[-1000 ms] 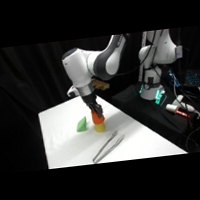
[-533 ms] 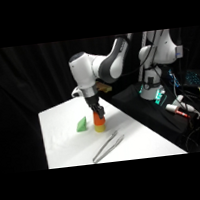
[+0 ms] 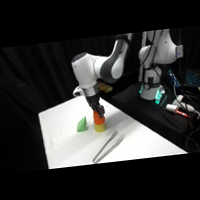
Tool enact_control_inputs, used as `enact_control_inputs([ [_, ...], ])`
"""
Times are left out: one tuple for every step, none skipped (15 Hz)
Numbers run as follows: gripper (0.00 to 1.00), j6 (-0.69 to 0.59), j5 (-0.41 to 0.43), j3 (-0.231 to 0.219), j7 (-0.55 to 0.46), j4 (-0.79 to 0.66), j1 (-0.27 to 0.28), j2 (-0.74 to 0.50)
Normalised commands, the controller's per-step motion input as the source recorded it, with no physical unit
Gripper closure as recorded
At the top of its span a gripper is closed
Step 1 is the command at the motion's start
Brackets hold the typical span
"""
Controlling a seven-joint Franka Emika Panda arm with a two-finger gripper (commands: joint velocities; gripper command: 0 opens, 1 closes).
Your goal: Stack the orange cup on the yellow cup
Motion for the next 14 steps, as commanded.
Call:
enact_control_inputs([
  [0.5, 0.11, -0.086, -0.06, 0.06, -0.28, -0.017, -0.28],
  [0.5, 0.1, -0.056, -0.045, 0.03, -0.26, -0.026, -0.28],
  [0.5, 0.1, -0.038, -0.033, 0.02, -0.23, -0.029, -0.26],
  [0.5, 0.1, 0.011, -0.007, -0.04, -0.18, -0.036, -0.21],
  [0.5, 0.09, 0.07, 0.021, -0.1, -0.12, -0.039, -0.14],
  [0.5, 0.07, 0.108, 0.04, -0.12, -0.07, -0.037, -0.09],
  [0.06, 0.07, 0.111, 0.049, -0.13, -0.04, -0.032, -0.05],
  [0.05, 0.05, 0.138, 0.06, -0.14, -0.01, -0.034, -0.02],
  [0.0, 0.06, 0.162, 0.066, -0.16, 0.0, -0.039, -0.01],
  [0.0, 0.04, 0.179, 0.069, -0.17, 0.03, -0.046, 0.01],
  [0.0, 0.03, 0.176, 0.066, -0.18, 0.04, -0.051, 0.01],
  [0.0, 0.03, 0.173, 0.064, -0.18, 0.04, -0.054, 0.01],
  [0.0, 0.02, 0.163, 0.061, -0.18, 0.05, -0.056, 0.0],
  [0.0, -0.01, 0.134, 0.056, -0.16, 0.04, -0.048, -0.03],
])
